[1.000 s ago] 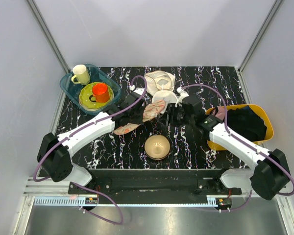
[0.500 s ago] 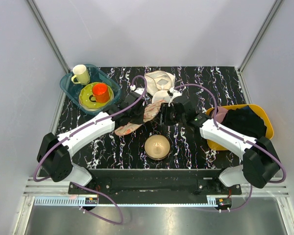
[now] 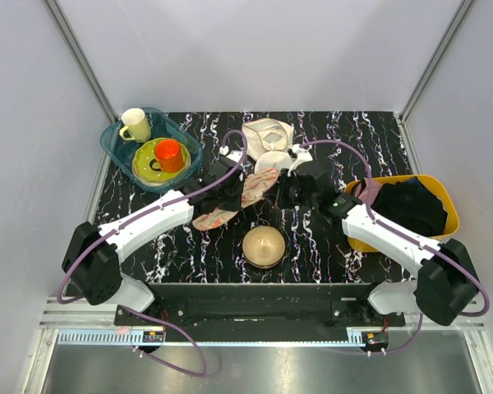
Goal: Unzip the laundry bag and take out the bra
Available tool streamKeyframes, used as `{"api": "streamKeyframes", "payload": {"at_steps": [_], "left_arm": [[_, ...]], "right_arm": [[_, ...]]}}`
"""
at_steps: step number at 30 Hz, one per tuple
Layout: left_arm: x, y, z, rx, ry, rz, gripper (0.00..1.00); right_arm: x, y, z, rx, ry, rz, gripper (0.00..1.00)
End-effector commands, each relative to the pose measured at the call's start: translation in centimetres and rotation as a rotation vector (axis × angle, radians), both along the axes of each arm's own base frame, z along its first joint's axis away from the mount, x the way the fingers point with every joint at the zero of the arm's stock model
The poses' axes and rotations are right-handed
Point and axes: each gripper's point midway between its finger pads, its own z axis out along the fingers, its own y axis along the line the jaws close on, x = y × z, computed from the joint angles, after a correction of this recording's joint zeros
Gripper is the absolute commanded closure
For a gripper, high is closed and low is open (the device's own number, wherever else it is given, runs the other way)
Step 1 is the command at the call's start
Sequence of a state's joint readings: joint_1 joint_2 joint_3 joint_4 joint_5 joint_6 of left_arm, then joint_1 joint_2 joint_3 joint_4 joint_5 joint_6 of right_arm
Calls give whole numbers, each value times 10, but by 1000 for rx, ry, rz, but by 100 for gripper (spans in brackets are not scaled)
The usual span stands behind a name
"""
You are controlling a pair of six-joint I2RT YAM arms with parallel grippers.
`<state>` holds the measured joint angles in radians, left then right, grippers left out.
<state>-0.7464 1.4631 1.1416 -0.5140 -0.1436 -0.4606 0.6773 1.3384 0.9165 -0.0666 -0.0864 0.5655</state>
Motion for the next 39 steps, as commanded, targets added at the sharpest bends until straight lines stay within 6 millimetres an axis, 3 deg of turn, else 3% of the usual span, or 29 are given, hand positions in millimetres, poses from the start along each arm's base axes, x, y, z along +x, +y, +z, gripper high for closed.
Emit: {"api": "streamKeyframes", "payload": {"at_steps": [1,11,20,26,29,30,32,33,34,36,39], "left_arm": [[6,-5,15,-53,-55,-10,100],[-2,0,11,-52,-54,-27,100],[-5,6,10,-32,-52,-24,100],[-13,9,10,-46,-53,-38,100],[-15,8,14,-61,-54,-48,100],[-15,7,14,-66,-53,-48,100],[-15,6,17,-72,-58,-52,100],[-13,5,17,-73,-57,-49,100],[-13,4,16,-72,-53,-53,100],[-13,3,16,-72,-51,-54,100],[-13,1,15,-74,-44,-58,100]], "right_arm": [[3,-10,27,24,-88,-56,100],[-6,-40,7,-51,-84,-138,100],[6,-83,0,-101,-85,-223,100],[3,-85,-2,-97,-84,-215,100],[-3,-68,2,-42,-67,-130,100],[-6,-60,4,-18,-63,-90,96],[-16,-34,13,73,-57,25,77],[-20,-28,12,87,-46,54,54],[-21,-17,22,127,-91,88,47],[-31,-3,24,157,-101,147,34],[-34,8,24,213,-88,189,33]]}}
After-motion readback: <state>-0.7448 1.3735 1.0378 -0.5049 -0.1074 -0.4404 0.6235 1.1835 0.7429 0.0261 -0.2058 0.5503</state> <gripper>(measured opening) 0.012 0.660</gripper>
